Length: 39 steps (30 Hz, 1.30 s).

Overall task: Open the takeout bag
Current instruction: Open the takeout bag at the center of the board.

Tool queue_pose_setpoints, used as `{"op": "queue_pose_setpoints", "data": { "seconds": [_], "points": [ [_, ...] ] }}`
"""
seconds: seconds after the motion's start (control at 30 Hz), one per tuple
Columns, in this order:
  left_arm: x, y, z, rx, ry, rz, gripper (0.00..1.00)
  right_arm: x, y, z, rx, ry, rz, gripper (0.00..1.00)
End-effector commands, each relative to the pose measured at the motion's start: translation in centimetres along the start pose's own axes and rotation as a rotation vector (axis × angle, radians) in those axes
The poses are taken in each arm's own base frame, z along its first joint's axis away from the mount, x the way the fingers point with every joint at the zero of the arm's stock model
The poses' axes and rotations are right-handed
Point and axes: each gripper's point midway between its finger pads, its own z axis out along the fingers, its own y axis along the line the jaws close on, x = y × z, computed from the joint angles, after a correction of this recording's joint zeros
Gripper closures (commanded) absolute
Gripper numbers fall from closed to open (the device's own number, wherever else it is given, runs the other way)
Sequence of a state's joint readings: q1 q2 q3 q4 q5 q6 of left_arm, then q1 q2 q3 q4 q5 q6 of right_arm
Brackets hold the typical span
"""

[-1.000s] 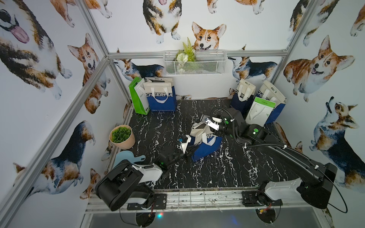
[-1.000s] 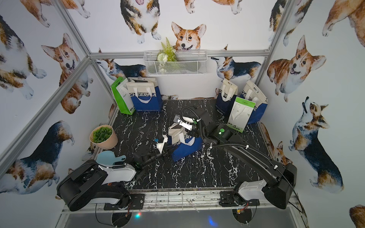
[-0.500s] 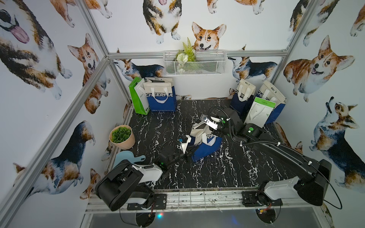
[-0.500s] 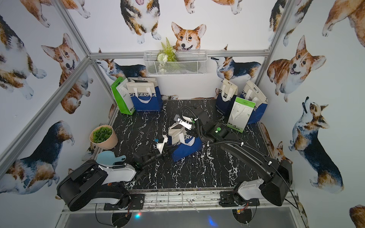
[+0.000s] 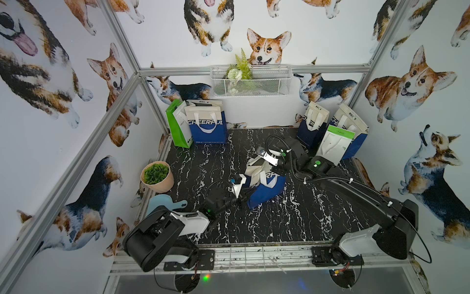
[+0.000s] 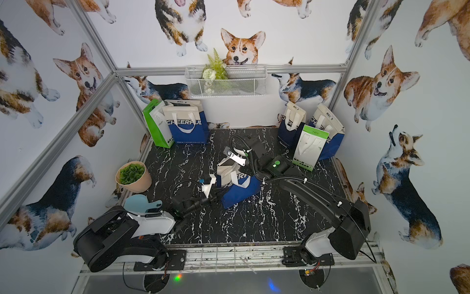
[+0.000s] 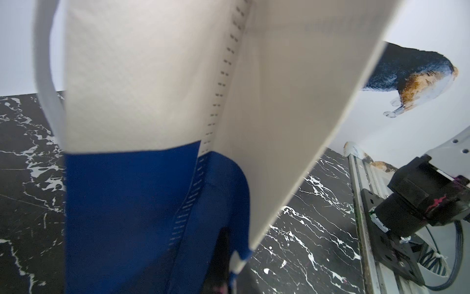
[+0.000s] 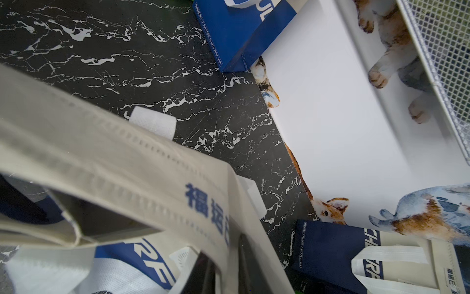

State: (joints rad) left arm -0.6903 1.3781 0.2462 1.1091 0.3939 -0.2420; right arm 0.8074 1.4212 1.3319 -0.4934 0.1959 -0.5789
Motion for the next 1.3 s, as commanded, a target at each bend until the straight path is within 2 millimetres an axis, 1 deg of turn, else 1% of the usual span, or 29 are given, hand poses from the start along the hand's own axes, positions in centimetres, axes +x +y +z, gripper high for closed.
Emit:
{"op": "queue_pose_setpoints", "data": {
  "seconds": [0.0, 0.1, 0.23, 0.37, 0.53, 0.63, 0.8, 1.0, 1.03, 1.07, 1.13, 1.23, 1.27],
  "points": [
    [-0.5, -0.4, 0.0, 0.016, -0.016, 0.024, 1.00, 0.1, 0.1, -0.1, -0.016, 0.018, 0.006, 1.00],
    [-0.4, -0.4, 0.1, 0.016, -0.015, 0.024, 1.00, -0.3, -0.3, -0.5, -0.005, 0.002, 0.000, 1.00],
    [-0.4, -0.3, 0.0, 0.015, -0.015, 0.023, 1.00, -1.4, -1.2, -1.3, 0.006, -0.018, -0.033, 1.00],
    [-0.4, -0.4, 0.0, 0.016, -0.014, 0.023, 1.00, -2.3, -2.5, -1.8, 0.035, -0.007, -0.089, 1.00],
    [-0.4, -0.3, 0.0, 0.012, -0.013, 0.026, 1.00, -3.6, -4.5, -2.7, 0.082, 0.018, -0.167, 1.00],
    [-0.3, -0.1, -0.1, 0.000, -0.010, 0.034, 1.00, -4.0, -5.4, -2.8, 0.094, 0.041, -0.201, 1.00],
    [-0.3, -0.1, 0.0, 0.001, -0.006, 0.033, 1.00, -4.4, -5.6, -2.2, 0.086, 0.060, -0.244, 1.00],
    [-0.2, -0.1, 0.0, 0.001, -0.007, 0.033, 1.00, -5.3, -5.9, -1.8, 0.112, 0.012, -0.204, 1.00],
    [-0.2, -0.1, 0.0, 0.002, -0.006, 0.030, 1.00, -5.3, -6.1, -1.8, 0.126, 0.003, -0.190, 0.95],
    [-0.3, -0.1, 0.0, 0.003, -0.007, 0.031, 1.00, -5.5, -6.2, -1.6, 0.137, -0.005, -0.179, 0.85],
    [-0.3, -0.2, 0.0, 0.005, -0.008, 0.030, 1.00, -5.5, -6.5, -1.2, 0.155, -0.016, -0.144, 0.60],
    [-0.4, -0.2, 0.0, 0.006, -0.011, 0.030, 1.00, -5.1, -6.9, -0.3, 0.171, -0.024, -0.074, 0.39],
    [-0.3, -0.2, 0.0, 0.006, -0.010, 0.028, 1.00, -4.9, -7.0, 0.1, 0.177, -0.029, -0.038, 0.29]
  ]
}}
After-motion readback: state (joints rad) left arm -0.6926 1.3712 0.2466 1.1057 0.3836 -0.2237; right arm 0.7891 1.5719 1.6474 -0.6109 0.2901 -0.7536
